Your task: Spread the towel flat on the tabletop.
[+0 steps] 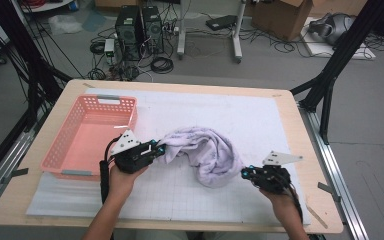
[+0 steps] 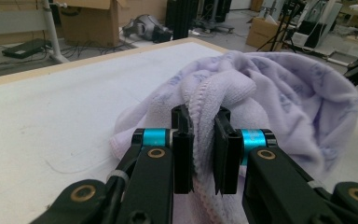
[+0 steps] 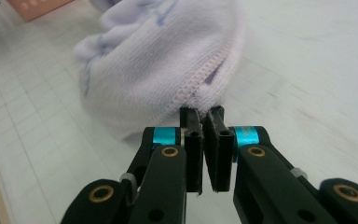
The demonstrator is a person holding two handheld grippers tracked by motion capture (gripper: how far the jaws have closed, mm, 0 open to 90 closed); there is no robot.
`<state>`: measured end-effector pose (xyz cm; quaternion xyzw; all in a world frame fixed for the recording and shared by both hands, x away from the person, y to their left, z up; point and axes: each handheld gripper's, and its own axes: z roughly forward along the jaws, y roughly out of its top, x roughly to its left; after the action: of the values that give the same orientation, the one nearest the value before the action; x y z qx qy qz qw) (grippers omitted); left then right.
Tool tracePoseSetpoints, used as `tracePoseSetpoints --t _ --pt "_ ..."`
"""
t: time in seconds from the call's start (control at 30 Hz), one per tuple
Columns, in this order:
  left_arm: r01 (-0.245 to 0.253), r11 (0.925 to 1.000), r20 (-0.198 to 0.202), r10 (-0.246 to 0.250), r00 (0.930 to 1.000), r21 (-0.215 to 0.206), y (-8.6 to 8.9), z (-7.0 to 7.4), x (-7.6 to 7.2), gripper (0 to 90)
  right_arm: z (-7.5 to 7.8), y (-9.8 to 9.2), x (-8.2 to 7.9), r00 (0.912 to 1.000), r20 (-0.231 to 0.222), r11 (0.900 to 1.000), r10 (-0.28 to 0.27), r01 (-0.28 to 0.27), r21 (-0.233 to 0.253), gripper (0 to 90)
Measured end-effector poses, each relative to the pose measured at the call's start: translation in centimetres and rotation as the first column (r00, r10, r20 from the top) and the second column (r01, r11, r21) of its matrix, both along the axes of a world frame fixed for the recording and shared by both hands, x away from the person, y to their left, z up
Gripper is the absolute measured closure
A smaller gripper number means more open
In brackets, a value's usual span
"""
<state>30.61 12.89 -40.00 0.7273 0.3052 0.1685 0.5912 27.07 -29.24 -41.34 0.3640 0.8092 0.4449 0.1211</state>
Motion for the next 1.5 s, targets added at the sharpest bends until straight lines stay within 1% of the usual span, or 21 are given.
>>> tracePoseSetpoints --t 0.07,0.17,0.27,0.4,0.5,0.53,0.57,0.6,0.63,0.73,0.77,0.8,0.83,0.87,1.0,1.03,1.23,1.33,1.37,1.4,1.5 --pt "0.004 1.0 0.002 -0.004 1.0 0.004 -0.2 0.0 0.0 79.9 0.3 -2.1 -0.8 0.9994 -0.006 0.999 -0.033 0.033 -0.002 86.8" --pt "0.01 0.9999 0.0 -0.01 0.9999 0.012 -0.3 -0.1 0.1 79.9 0.5 -3.2 -1.4 0.999 -0.004 0.999 -0.044 0.044 -0.012 86.9" --pt "0.014 0.9996 -0.005 -0.014 0.9999 0.026 -0.5 -0.1 0.1 79.9 1.0 -5.2 -2.9 0.9967 -0.003 0.994 -0.081 0.081 -0.076 87.0" --pt "0.024 0.9987 -0.005 -0.024 0.9997 0.045 -1.0 -0.3 0.3 79.9 1.2 -7.0 -3.8 0.9913 -0.003 0.987 -0.131 0.131 -0.093 87.1" --pt "0.029 0.9972 -0.003 -0.029 0.9996 0.069 -1.9 -0.4 0.8 79.9 1.2 -8.1 -4.2 0.9905 -0.039 0.987 -0.132 0.127 -0.101 84.2" --pt "0.034 0.9968 -0.005 -0.034 0.9994 0.072 -2.2 -0.4 0.9 79.9 1.3 -8.2 -4.2 0.9902 -0.036 0.987 -0.135 0.131 -0.095 77.9" --pt "0.039 0.9963 -0.004 -0.038 0.9993 0.077 -2.4 -0.4 1.0 79.9 1.3 -8.2 -4.2 0.9902 -0.036 0.987 -0.135 0.131 -0.095 77.9" --pt "0.044 0.9955 -0.008 -0.043 0.999 0.084 -2.5 -0.5 1.0 79.8 1.7 -8.6 -4.1 0.986 -0.01 0.984 -0.167 0.166 -0.057 67.9" --pt "0.049 0.9946 -0.014 -0.048 0.9988 0.092 -2.7 -0.6 1.1 79.8 2.0 -8.9 -3.9 0.9831 0.008 0.983 -0.183 0.183 -0.025 64.1" --pt "0.072 0.9893 -0.03 -0.069 0.9972 0.127 -2.9 -0.9 1.1 79.8 2.6 -9.4 -3.2 0.977 0.036 0.978 -0.21 0.21 0.017 61.0" --pt "0.076 0.9886 -0.031 -0.072 0.9969 0.13 -2.9 -1.0 1.0 79.8 3.0 -9.3 -1.8 0.9768 0.043 0.978 -0.21 0.209 0.029 59.6" --pt "0.077 0.9882 -0.031 -0.074 0.9968 0.132 -2.9 -1.0 0.9 79.8 3.0 -9.3 -1.8 0.9768 0.043 0.978 -0.21 0.209 0.029 59.6" --pt "0.081 0.9879 -0.033 -0.077 0.9964 0.132 -2.9 -1.1 0.8 79.8 3.2 -8.6 0.1 0.9801 0.046 0.981 -0.193 0.193 0.016 58.4" --pt "0.083 0.9877 -0.033 -0.079 0.9963 0.132 -2.9 -1.1 0.7 79.8 3.2 -8.6 0.1 0.9801 0.046 0.981 -0.193 0.193 0.016 58.4" --pt "0.097 0.985 -0.034 -0.093 0.9951 0.143 -2.8 -1.3 0.1 79.8 3.6 -5.9 4.6 0.9901 0.053 0.991 -0.13 0.131 -0.023 55.2" --pt "0.098 0.985 -0.038 -0.094 0.9949 0.142 -2.7 -1.4 0.0 79.8 3.5 -4.3 6.6 0.9948 0.042 0.995 -0.092 0.094 -0.04 53.3" --pt "0.108 0.9839 -0.052 -0.101 0.9935 0.143 -2.7 -2.1 -0.2 79.8 2.5 -0.6 10.9 0.9996 0.027 0.997 0.003 -0.001 -0.078 49.7" --pt "0.113 0.9823 -0.056 -0.105 0.9928 0.15 -2.6 -2.4 -0.4 79.8 1.7 1.4 13.1 0.9985 -0.006 0.995 0.055 -0.055 -0.078 46.7" --pt "0.115 0.982 -0.058 -0.107 0.9925 0.15 -2.5 -2.4 -0.4 79.8 1.0 3.0 14.2 0.9948 -0.031 0.991 0.097 -0.099 -0.088 45.4" --pt "0.116 0.9824 -0.059 -0.108 0.9924 0.146 -2.5 -2.4 -0.4 79.8 1.0 3.0 14.2 0.9948 -0.031 0.991 0.097 -0.099 -0.088 45.4" --pt "0.119 0.9819 -0.058 -0.112 0.9921 0.147 -2.5 -2.4 -0.4 79.8 0.3 5.8 15.4 0.9826 -0.076 0.98 0.17 -0.177 -0.095 43.7"
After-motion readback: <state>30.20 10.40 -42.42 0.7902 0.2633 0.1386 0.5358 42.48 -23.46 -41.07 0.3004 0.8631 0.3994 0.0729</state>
